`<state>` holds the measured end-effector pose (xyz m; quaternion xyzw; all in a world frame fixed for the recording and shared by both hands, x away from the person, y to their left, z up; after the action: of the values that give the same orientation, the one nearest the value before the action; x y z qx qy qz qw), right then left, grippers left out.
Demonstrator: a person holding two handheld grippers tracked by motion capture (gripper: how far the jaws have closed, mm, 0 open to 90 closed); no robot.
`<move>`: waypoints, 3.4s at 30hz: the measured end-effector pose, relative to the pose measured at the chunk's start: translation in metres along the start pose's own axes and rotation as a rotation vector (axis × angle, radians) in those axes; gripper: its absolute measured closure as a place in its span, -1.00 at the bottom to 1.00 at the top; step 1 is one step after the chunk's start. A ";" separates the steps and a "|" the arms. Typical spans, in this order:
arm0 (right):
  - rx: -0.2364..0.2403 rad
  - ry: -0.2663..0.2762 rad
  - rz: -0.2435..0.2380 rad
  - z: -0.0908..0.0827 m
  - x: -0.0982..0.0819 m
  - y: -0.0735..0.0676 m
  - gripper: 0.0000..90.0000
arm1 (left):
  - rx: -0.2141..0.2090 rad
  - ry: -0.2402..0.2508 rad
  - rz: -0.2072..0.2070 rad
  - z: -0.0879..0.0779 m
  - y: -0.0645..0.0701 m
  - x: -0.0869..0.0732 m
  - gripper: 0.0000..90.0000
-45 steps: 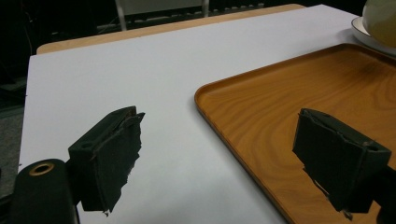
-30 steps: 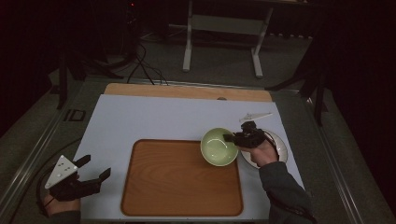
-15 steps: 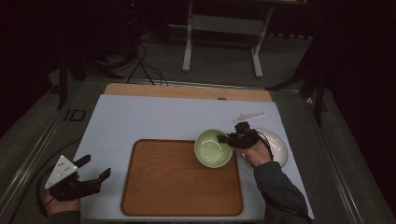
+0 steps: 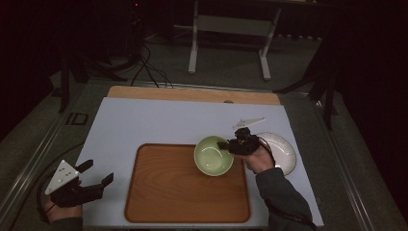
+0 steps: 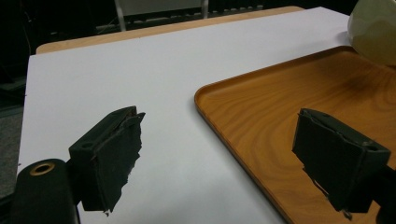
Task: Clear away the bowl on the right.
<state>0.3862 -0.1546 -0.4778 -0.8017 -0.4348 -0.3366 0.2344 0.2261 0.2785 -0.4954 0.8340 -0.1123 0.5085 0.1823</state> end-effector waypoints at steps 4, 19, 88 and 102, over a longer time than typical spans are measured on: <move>0.006 -0.004 -0.007 0.003 0.001 -0.003 0.84 | 0.001 0.000 0.000 0.000 0.000 0.000 -0.67; 0.027 -0.013 -0.029 0.014 0.008 -0.016 0.84 | -0.006 0.003 -0.005 0.000 -0.001 0.000 -0.66; 0.119 -0.063 -0.107 0.053 0.001 -0.070 0.84 | -0.001 0.009 -0.003 0.000 -0.001 0.001 -0.66; 0.107 -0.076 -0.102 0.056 -0.007 -0.068 0.84 | -0.002 0.009 -0.003 0.000 -0.001 0.001 -0.66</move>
<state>0.3438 -0.0858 -0.5140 -0.7770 -0.5011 -0.2936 0.2428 0.2265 0.2793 -0.4948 0.8318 -0.1108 0.5118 0.1843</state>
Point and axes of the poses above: each handheld gripper's, and its own axes: z roughly forward along the jaws, x roughly out of its top, y roughly to its right, the point moved 4 cm from there along z, roughly forward along the jaws, and after that the axes turned 10 degrees about -z, right-handed, at the moved point
